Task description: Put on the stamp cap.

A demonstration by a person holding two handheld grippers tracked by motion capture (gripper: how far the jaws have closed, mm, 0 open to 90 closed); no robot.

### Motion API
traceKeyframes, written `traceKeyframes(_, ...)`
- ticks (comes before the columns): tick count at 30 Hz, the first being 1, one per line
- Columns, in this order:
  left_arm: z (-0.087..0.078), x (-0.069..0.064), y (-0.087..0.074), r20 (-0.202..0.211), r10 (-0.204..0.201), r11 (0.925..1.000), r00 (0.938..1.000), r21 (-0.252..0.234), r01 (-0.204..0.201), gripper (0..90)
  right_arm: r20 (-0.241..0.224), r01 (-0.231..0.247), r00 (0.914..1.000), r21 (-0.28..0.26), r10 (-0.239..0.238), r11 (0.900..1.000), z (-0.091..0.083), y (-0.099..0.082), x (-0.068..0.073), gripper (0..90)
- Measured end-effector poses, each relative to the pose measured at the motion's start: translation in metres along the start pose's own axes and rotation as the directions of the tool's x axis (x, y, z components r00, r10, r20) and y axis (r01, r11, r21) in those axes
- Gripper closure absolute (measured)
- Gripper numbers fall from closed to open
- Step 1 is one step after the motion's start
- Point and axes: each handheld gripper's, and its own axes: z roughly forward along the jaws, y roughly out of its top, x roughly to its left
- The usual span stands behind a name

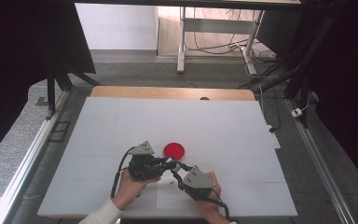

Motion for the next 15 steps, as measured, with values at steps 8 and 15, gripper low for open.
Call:
traceKeyframes(8,-0.0032,-0.0001,0.0017,0.008,-0.012,0.9998,0.9999,-0.012,0.012,75.6,-0.005,-0.003,1.0,-0.007,0.003,1.0,0.0001,-0.0008,-0.0006,65.0)
traceKeyframes(15,-0.0037,0.0019,0.0012,0.037,-0.039,0.9989,0.9985,-0.025,0.04,75.7,-0.003,-0.006,1.0,-0.035,0.006,0.9994,-0.0025,-0.001,-0.0013,65.1)
